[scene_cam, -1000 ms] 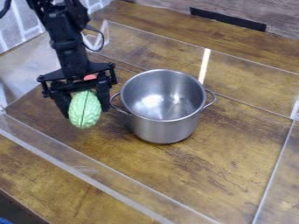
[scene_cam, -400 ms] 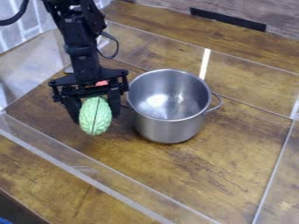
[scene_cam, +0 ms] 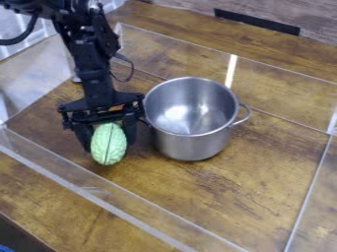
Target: Remove the green object from the silver pot and put it on the table
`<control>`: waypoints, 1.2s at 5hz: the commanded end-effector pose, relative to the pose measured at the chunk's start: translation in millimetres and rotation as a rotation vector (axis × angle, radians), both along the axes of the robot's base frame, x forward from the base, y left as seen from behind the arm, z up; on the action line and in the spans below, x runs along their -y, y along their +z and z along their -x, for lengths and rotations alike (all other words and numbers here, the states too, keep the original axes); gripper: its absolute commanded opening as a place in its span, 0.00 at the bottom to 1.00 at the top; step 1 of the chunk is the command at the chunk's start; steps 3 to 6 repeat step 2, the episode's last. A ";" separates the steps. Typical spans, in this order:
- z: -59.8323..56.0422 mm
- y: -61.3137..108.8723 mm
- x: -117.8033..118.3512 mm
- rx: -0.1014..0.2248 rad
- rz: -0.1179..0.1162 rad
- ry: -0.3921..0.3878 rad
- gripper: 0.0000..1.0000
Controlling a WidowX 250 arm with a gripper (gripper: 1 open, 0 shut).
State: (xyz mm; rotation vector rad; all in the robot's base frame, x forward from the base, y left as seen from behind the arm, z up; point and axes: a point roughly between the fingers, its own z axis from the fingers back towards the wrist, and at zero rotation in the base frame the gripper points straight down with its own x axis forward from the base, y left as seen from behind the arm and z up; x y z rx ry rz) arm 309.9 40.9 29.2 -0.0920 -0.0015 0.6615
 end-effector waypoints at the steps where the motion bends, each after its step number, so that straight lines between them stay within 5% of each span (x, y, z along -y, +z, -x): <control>1: -5.8 6.9 -18.7 0.026 -0.011 0.043 0.00; 6: -9.9 8.6 -16.9 0.024 -0.013 0.050 0.00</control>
